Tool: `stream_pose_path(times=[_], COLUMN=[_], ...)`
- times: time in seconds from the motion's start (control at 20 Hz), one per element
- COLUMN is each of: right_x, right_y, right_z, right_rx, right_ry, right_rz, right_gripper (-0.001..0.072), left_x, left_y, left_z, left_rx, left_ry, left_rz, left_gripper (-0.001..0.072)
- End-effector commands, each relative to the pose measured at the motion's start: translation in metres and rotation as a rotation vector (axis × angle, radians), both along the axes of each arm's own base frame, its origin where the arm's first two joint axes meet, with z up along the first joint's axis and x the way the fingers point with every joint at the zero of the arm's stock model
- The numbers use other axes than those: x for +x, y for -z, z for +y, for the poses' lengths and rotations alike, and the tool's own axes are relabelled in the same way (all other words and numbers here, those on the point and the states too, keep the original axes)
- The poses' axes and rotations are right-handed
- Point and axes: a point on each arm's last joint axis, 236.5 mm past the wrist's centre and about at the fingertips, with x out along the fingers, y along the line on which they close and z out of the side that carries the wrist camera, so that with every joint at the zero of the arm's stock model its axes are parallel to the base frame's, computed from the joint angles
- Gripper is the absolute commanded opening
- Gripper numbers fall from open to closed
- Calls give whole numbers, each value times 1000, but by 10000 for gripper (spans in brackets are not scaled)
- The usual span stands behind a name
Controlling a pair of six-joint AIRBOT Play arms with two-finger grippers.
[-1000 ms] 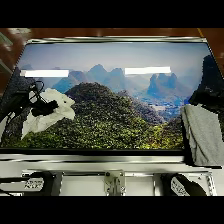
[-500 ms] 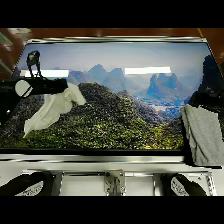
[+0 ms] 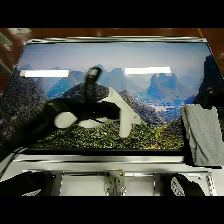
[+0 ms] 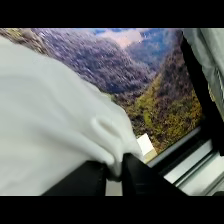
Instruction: Fold the shirts.
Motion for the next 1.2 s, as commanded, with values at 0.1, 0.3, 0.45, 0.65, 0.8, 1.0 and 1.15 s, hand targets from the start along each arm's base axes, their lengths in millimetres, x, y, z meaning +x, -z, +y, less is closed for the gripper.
stream_pose_path(times=[0.1, 0.3, 0.45, 0.65, 0.8, 1.0, 1.15], right_x=[-19, -33, -32, -17, -13, -15, -18], right_y=[30, 114, 145, 162, 178, 181, 182], right_z=[11, 32, 87, 119, 120, 120, 120], right_rx=[49, 179, 430, 620, 647, 654, 652], right_ry=[-10, -11, -109, -161, -151, -150, -153], right_rz=[95, 269, 340, 385, 424, 442, 455], right_gripper=[636, 636, 636, 636, 636, 635, 636], left_x=[23, 46, 0, -70, -82, -50, -38], left_y=[61, 46, 69, 136, 171, 181, 198], left_z=[-14, 102, 176, 204, 188, 174, 172], left_rx=[-63, 74, 172, 174, 76, 7, -1], left_ry=[-113, -70, -25, -97, -166, -238, -282], left_rz=[294, 345, 510, 703, 745, 626, 627], left_gripper=[717, 715, 695, 697, 696, 696, 696])
